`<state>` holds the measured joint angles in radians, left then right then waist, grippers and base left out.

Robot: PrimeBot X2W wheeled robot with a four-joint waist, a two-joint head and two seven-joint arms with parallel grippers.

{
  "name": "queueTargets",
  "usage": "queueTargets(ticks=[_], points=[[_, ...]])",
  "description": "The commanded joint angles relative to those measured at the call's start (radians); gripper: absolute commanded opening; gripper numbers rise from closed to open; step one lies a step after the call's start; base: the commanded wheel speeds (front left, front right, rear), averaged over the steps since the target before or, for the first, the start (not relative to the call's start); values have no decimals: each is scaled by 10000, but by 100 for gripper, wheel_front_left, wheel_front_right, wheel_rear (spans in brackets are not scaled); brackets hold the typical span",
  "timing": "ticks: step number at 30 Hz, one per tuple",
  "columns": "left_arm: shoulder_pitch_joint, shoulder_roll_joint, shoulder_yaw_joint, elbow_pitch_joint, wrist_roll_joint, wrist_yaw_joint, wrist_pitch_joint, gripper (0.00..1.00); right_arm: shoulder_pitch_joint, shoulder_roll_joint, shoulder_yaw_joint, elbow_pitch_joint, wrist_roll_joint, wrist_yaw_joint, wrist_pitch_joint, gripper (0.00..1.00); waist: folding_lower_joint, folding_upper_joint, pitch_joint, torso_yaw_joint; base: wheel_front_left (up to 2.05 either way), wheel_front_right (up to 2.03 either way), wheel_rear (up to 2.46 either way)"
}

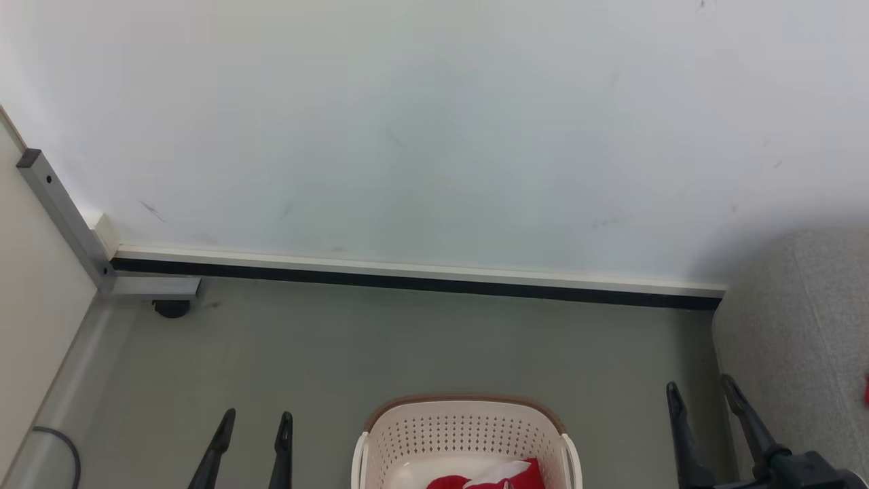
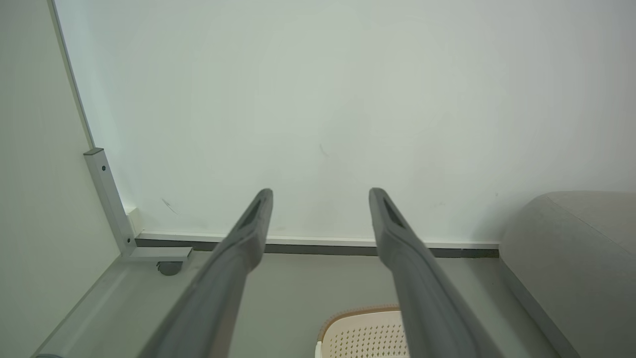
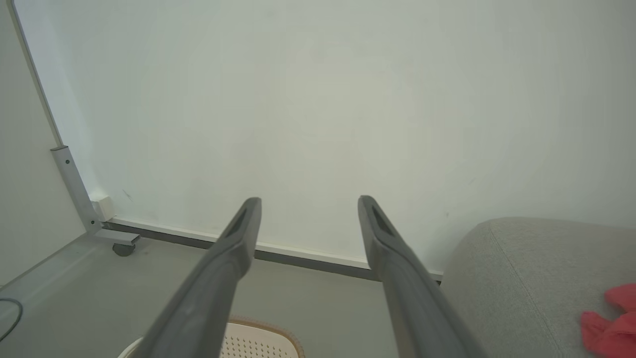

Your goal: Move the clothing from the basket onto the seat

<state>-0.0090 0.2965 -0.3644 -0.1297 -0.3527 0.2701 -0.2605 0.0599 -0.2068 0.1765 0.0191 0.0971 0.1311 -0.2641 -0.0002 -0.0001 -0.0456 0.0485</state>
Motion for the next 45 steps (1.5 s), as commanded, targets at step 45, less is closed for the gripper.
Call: queueTargets(ticks=[45], points=[[1579, -2208, 2405, 1141, 2480, -2855, -42, 100, 1638, 855, -346, -549, 132, -3, -25, 100, 2, 1, -162, -181, 0, 0, 0]])
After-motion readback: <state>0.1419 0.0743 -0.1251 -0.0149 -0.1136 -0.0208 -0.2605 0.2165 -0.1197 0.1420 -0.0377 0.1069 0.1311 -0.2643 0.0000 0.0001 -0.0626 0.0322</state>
